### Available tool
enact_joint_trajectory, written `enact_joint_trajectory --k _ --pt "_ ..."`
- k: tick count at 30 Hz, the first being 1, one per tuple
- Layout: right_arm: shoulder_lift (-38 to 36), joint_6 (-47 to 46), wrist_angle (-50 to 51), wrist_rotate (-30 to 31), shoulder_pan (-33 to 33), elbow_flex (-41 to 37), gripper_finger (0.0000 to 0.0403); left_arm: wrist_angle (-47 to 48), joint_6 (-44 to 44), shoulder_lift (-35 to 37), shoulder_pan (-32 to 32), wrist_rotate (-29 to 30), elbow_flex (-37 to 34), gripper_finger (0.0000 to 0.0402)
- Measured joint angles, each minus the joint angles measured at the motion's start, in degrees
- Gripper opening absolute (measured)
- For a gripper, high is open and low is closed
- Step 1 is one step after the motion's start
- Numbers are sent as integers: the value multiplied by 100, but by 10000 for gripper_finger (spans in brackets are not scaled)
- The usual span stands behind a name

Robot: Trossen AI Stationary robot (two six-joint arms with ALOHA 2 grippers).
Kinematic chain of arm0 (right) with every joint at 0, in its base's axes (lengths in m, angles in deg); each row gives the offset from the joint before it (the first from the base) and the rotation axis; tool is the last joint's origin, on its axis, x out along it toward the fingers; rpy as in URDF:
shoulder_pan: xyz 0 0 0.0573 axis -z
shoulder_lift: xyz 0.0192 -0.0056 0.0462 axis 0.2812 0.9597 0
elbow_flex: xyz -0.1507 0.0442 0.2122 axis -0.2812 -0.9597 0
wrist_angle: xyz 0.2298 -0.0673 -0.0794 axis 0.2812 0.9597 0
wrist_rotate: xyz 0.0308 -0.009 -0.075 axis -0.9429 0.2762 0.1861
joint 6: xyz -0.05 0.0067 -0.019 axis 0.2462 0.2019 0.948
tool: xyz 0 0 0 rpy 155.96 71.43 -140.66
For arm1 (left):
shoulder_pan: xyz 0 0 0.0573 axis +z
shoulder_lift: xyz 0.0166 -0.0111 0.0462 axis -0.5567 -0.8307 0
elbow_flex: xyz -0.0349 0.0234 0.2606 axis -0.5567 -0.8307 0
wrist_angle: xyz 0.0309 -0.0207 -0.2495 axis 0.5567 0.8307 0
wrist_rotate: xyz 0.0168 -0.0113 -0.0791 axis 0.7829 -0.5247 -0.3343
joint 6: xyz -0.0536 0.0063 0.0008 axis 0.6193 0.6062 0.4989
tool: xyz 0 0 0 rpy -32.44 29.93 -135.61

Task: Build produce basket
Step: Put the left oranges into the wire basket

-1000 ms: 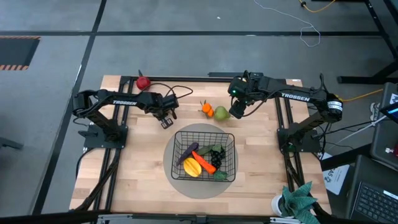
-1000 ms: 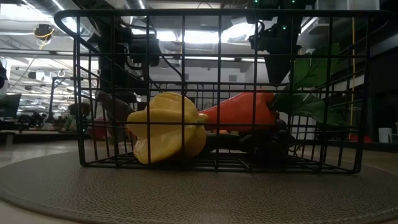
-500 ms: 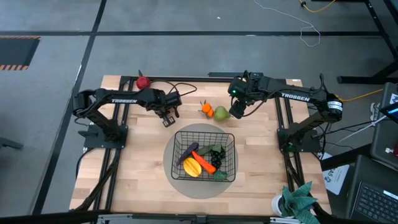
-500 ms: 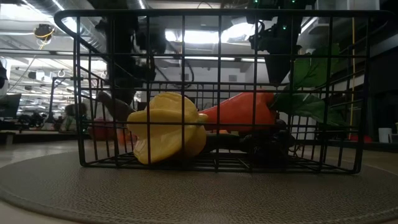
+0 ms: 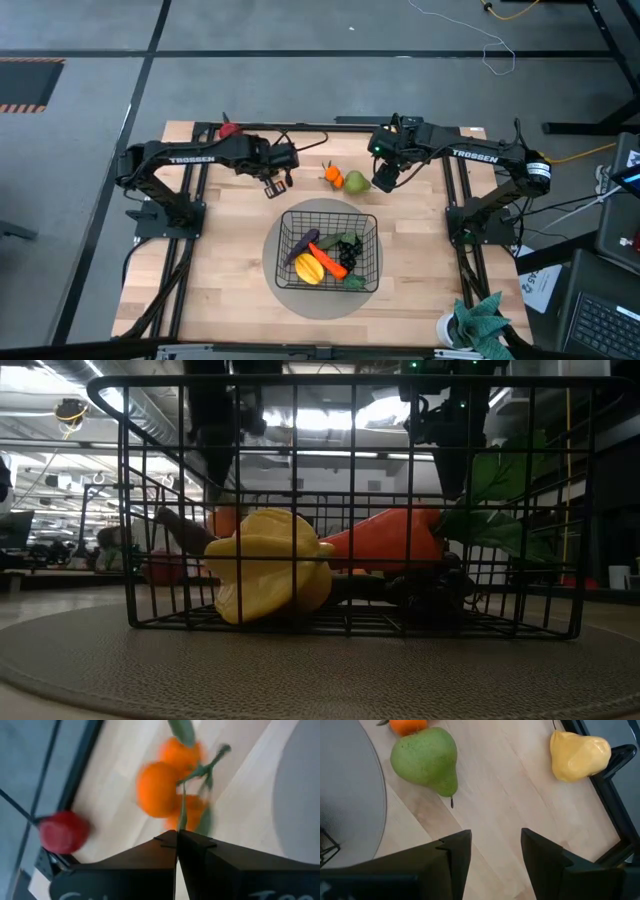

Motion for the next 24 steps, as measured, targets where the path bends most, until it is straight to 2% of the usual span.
enact_joint_trajectory --k 7,13,19,24 --pt "0 0 246 2 -2 0 161 467 -142 0 -436 127 1012 0" --pt "-2 -151 511 2 -2 0 161 484 -151 0 -1008 -38 1702 0" --pt "-2 -153 509 3 -2 0 161 175 -155 2 -1667 -169 2032 0" --pt "-2 -153 505 2 -2 0 161 -307 -336 0 -2227 -646 2053 0"
